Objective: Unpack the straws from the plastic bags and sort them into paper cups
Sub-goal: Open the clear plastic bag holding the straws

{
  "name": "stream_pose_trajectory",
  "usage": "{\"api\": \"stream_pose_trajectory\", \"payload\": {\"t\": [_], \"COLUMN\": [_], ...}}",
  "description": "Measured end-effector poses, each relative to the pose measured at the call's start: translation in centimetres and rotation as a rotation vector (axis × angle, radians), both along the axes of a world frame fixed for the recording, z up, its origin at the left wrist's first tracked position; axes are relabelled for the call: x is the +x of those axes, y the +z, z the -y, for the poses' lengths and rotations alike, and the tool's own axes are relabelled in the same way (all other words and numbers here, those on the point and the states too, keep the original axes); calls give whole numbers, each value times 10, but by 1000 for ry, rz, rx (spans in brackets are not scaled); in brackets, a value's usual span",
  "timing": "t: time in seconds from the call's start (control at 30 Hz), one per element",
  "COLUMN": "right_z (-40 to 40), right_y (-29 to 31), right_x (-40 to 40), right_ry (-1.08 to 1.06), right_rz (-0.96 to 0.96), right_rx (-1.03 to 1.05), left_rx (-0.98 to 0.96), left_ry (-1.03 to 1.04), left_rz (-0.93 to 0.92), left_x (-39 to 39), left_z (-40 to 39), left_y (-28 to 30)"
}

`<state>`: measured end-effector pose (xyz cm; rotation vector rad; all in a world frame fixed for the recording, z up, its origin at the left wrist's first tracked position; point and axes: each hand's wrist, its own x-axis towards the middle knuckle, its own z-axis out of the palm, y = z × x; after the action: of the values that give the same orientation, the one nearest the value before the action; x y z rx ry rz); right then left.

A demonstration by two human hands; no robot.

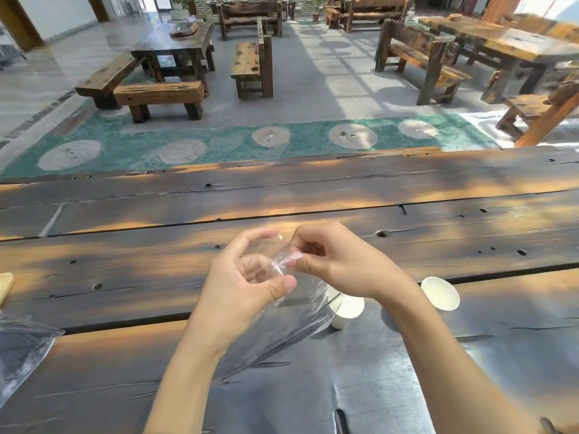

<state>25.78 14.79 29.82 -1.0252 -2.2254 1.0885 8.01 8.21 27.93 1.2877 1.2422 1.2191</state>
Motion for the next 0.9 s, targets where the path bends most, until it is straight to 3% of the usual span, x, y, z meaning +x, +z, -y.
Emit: {"api": "stream_pose_trajectory", "payload": {"t": [0.23,0.43,0.63,0.9], "right_z": [-12,-10,-20,-19], "right_y": [10,3,1,-6], "right_x": [-2,-7,-12,-5], "right_ry": [-8,46,2,136], "right_rz": [59,32,49,-9], "right_rx": [80,-24,127,-51], "left_rx": [-81,-84,-152,-173], "left_ry": [-75,-41,-184,-185], "left_rz": [29,116,180,271], "left_x": [-10,-11,-14,-23], "left_z": [5,-1,2,7], "left_y": [-9,-14,-20,-25]}}
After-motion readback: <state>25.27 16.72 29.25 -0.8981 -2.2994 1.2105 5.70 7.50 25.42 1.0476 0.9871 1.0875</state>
